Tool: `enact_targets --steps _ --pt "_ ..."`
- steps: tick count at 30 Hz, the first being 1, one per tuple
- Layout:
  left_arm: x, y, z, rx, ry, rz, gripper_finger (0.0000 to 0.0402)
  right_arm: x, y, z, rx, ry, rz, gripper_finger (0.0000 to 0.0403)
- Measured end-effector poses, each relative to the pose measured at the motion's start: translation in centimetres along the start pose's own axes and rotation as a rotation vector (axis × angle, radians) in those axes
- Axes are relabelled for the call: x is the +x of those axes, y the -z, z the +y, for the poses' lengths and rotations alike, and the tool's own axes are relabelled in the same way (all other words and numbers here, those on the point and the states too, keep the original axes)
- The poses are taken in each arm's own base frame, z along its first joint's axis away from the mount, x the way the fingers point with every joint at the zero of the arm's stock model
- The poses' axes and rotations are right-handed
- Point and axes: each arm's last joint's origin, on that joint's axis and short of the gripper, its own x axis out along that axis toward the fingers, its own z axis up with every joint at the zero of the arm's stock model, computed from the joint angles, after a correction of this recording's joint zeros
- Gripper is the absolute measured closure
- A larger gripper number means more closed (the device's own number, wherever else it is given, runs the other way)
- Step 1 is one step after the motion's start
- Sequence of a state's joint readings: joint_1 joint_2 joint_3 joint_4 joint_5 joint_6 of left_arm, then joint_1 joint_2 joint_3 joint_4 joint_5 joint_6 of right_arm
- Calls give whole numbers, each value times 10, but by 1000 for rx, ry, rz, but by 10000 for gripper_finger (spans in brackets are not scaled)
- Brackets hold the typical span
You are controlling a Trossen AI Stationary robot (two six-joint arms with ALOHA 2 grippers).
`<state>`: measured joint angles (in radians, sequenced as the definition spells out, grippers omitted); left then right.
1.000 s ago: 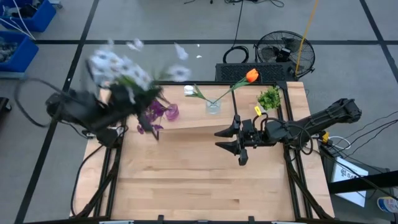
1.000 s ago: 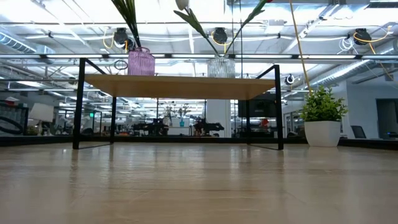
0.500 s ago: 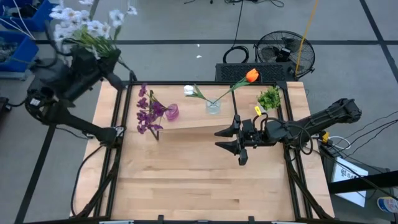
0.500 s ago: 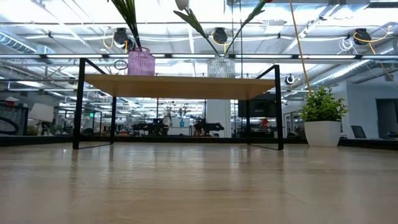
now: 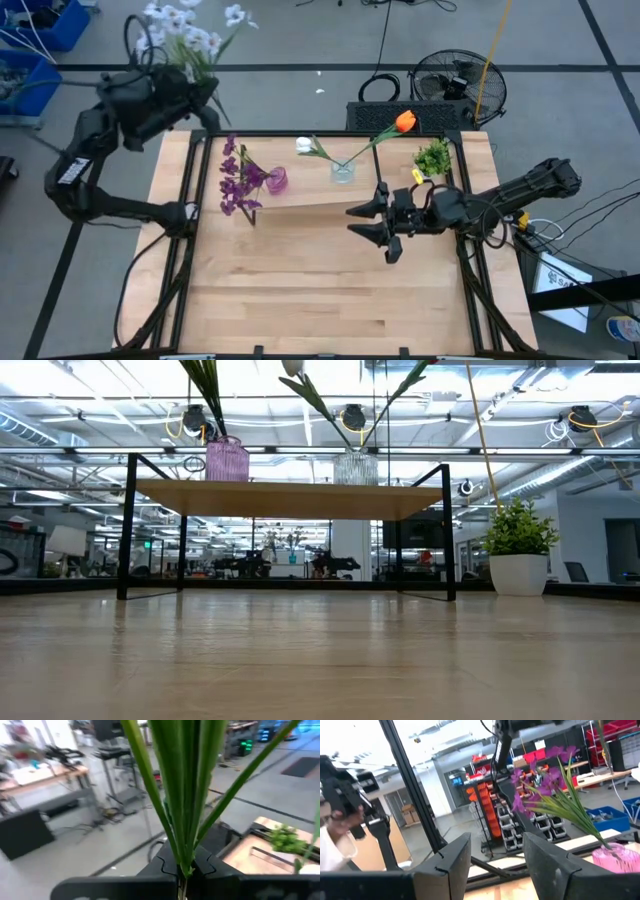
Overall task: Pick and place flowers into a vace then onto a shelf
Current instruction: Put the white flowers into the violet vase on the shelf
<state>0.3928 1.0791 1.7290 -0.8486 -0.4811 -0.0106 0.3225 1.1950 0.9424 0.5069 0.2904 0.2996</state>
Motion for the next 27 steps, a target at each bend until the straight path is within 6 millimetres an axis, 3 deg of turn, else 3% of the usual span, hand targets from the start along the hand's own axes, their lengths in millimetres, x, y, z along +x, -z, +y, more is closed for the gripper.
enact_targets --steps 4,11,17,27 --pt "24 10 6 -47 83 7 398 0 0 0 25 -4 -4 232" --pt "65 46 8 -137 293 77 398 0 0 0 55 -5 -3 232" --pt "82 66 1 -150 404 92 398 0 0 0 46 -5 -2 232" --pt "91 77 -6 -179 594 51 398 0 1 0 21 0 13 232"
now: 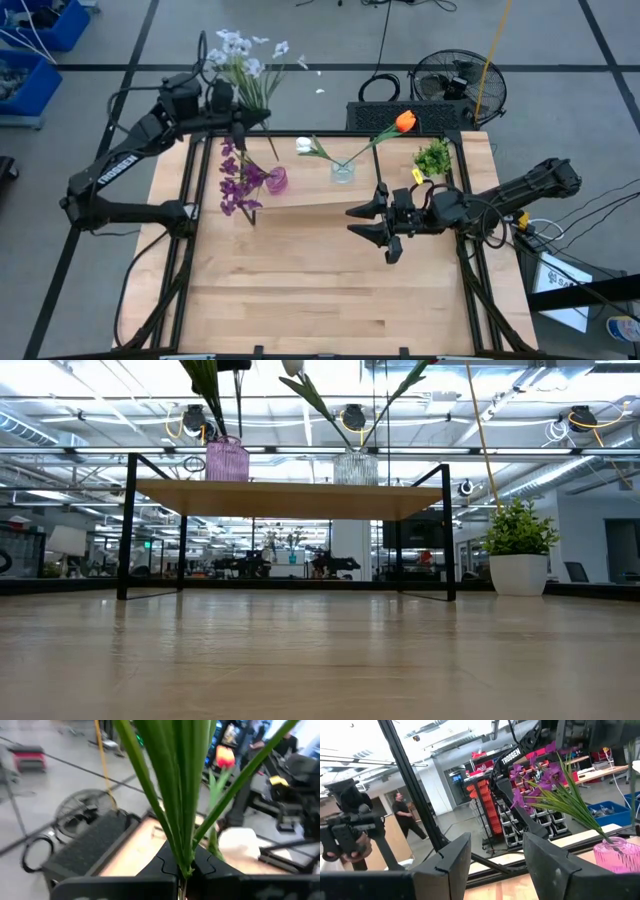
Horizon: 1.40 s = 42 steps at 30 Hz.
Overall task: Pick and place flowers into a vace then onto a shelf
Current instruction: Put the white flowers into the violet vase on the shelf
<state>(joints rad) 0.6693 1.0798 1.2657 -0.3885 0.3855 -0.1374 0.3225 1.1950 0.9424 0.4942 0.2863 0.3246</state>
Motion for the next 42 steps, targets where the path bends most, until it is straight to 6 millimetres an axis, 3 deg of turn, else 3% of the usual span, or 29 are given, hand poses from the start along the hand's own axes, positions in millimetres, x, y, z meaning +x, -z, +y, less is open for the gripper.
enact_targets --steps 8,28,42 --pt "11 25 5 -8 93 86 398 0 0 0 -41 -1 -1 232" --pt "13 27 3 86 143 72 387 0 3 -1 -68 7 26 232" --pt "14 29 -1 98 134 90 298 0 3 -1 -69 7 26 232"
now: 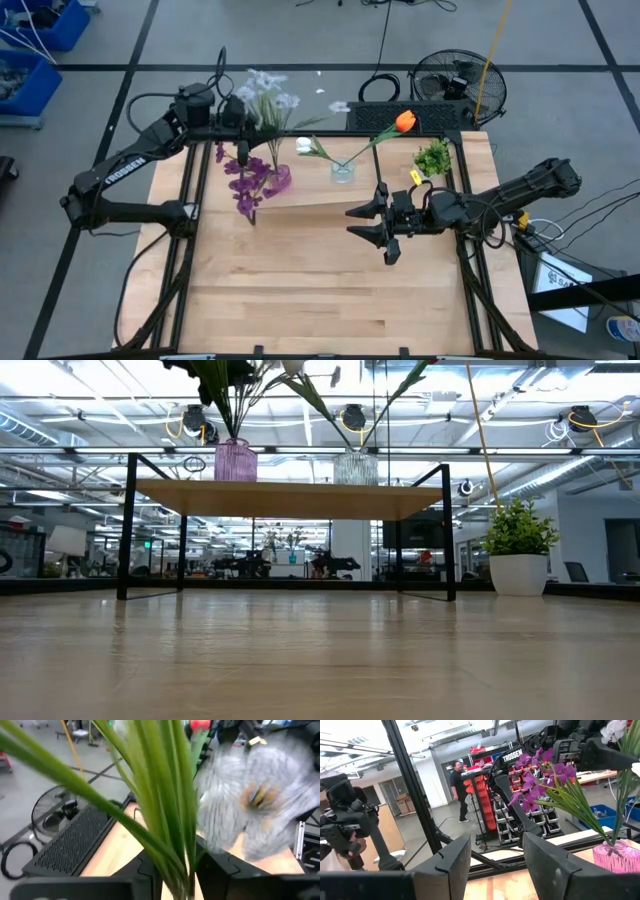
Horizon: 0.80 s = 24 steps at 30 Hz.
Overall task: Pick and place flowers into a vace then onto a shelf
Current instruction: Put the white flowers into the violet vase on the shelf
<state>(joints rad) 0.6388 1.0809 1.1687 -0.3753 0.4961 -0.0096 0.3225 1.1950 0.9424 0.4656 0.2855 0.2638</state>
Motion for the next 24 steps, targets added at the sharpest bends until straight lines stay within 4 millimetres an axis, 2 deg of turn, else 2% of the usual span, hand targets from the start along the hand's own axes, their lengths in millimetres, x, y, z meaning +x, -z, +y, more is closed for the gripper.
enact_targets --steps 8,19,24 --pt "-1 -14 -4 69 13 -126 282 0 0 0 0 0 0 232" --pt "-2 -17 -1 84 -102 -163 282 0 0 0 0 0 0 232" --pt "-11 -22 -6 105 -108 -210 282 0 0 0 0 0 0 232"
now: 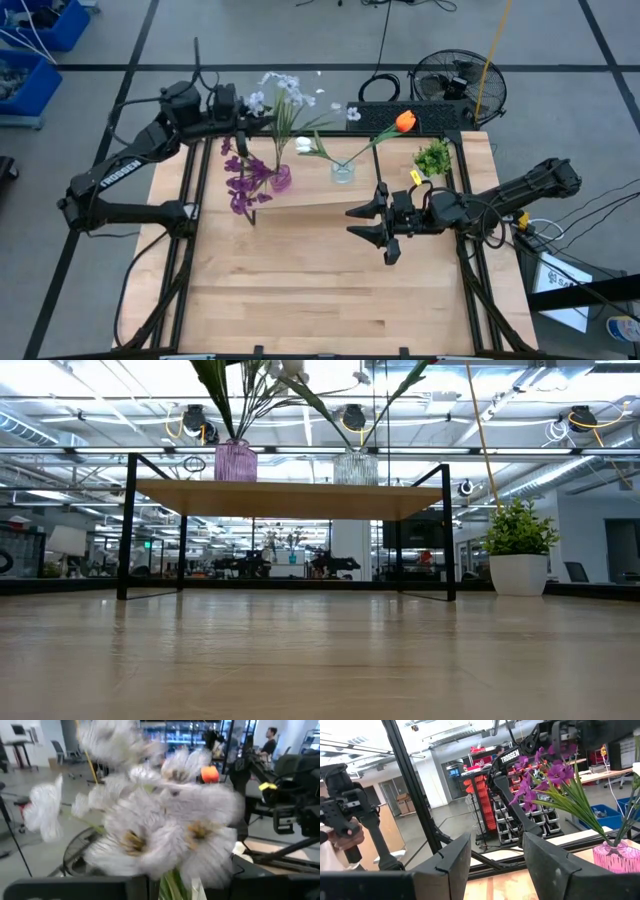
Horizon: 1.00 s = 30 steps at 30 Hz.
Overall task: Pick and place flowers into a vace then onto a shelf
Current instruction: Put the white flowers into the violet vase on the shelf
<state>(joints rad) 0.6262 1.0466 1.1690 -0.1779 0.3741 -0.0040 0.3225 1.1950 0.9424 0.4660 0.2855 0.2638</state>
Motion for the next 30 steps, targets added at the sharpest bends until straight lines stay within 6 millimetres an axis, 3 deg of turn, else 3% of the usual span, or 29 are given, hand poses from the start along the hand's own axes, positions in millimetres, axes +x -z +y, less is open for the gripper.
enact_targets --steps 17,22,30 --pt "-64 -32 -23 65 -74 -208 282 0 0 0 -23 0 0 232" --pt "-60 -24 -23 -11 -1 -134 282 0 0 0 -23 0 0 232" --pt "-29 -5 -22 -96 119 29 282 0 0 0 -22 0 0 232"
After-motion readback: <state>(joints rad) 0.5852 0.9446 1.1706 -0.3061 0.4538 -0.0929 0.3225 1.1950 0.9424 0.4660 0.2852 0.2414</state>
